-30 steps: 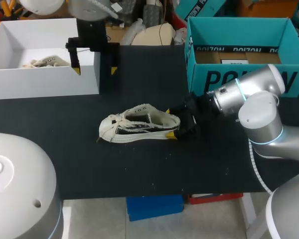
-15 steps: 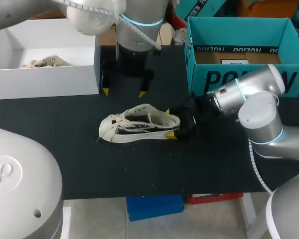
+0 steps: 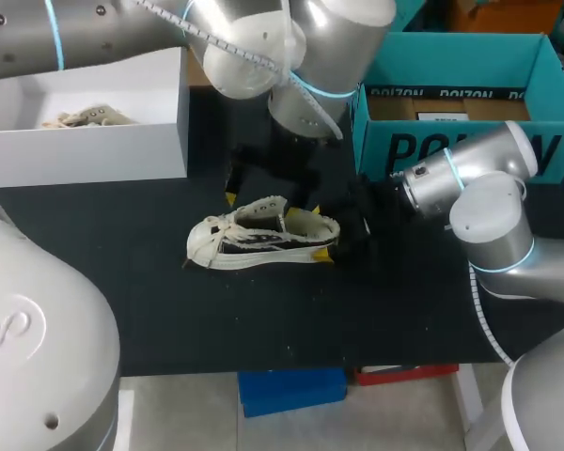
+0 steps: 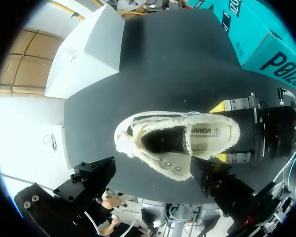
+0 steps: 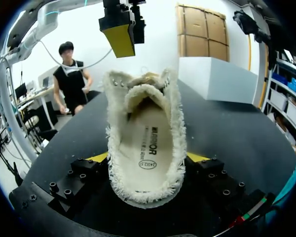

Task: Take the shoe out of the shoebox, open the shoe tongue, remove and reinsert the insole, then place the shoe into the shoebox

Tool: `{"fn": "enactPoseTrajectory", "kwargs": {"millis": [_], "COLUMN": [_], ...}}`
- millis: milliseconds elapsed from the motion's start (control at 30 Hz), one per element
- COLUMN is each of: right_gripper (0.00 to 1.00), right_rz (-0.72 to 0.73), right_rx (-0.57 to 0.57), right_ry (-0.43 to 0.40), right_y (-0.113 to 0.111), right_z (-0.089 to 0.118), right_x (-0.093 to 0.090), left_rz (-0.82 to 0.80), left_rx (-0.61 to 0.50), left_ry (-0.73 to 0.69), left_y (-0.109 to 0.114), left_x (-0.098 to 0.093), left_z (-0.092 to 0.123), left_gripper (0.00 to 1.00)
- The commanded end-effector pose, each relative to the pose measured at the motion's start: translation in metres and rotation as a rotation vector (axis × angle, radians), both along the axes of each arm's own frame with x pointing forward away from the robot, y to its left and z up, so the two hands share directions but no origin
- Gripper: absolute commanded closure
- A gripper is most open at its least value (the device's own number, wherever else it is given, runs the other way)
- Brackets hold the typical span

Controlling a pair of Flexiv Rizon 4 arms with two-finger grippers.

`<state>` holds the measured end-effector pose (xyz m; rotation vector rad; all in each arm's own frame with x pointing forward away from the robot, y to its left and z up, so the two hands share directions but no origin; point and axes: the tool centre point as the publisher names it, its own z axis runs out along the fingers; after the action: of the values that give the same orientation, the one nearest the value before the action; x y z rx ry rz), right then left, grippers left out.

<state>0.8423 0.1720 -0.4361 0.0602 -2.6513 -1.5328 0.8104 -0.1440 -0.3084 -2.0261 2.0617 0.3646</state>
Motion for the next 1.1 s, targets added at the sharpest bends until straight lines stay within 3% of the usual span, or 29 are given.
{"fn": "enactPoseTrajectory", "kwargs": {"millis": [33, 267, 800, 833, 867, 933, 967, 1000, 1033, 1100], "right_gripper": [1.0, 1.0, 1.0, 1.0, 1.0, 1.0, 1.0, 1.0, 1.0, 1.0], "right_rz": [-0.001, -0.001, -0.001, -0.001, -0.001, -0.001, -0.001, -0.001, -0.001, -0.001], "right_rx": [-0.001, -0.001, -0.001, -0.001, -0.001, -0.001, -0.001, -0.001, -0.001, -0.001], "right_ry": [0.001, 0.001, 0.001, 0.001, 0.001, 0.001, 0.001, 0.001, 0.001, 0.001], "right_y": [0.002, 0.002, 0.002, 0.002, 0.002, 0.002, 0.002, 0.002, 0.002, 0.002], "right_z": [-0.003, -0.003, -0.003, -0.003, -0.003, -0.003, -0.003, -0.003, -0.003, -0.003], "right_x": [0.001, 0.001, 0.001, 0.001, 0.001, 0.001, 0.001, 0.001, 0.001, 0.001], "left_rz": [-0.002, 0.027, 0.049, 0.046, 0.042, 0.044, 0.044, 0.044, 0.043, 0.043], "left_rx": [0.094, 0.122, 0.201, 0.204, 0.209, 0.21, 0.213, 0.212, 0.212, 0.212], "left_ry": [0.005, 0.006, 0.033, 0.034, 0.031, 0.034, 0.032, 0.032, 0.032, 0.031], "left_y": [-0.024, -0.027, -0.011, -0.01, -0.009, -0.007, -0.007, -0.006, -0.006, -0.005], "left_x": [0.001, 0.003, 0.013, 0.014, 0.014, 0.015, 0.016, 0.017, 0.017, 0.018], "left_z": [-0.023, -0.04, -0.07, -0.071, -0.071, -0.072, -0.072, -0.072, -0.072, -0.072], "left_gripper": [0.0, 0.0, 0.0, 0.13, 0.47, 0.74, 0.84, 0.88, 1.0, 1.0]}}
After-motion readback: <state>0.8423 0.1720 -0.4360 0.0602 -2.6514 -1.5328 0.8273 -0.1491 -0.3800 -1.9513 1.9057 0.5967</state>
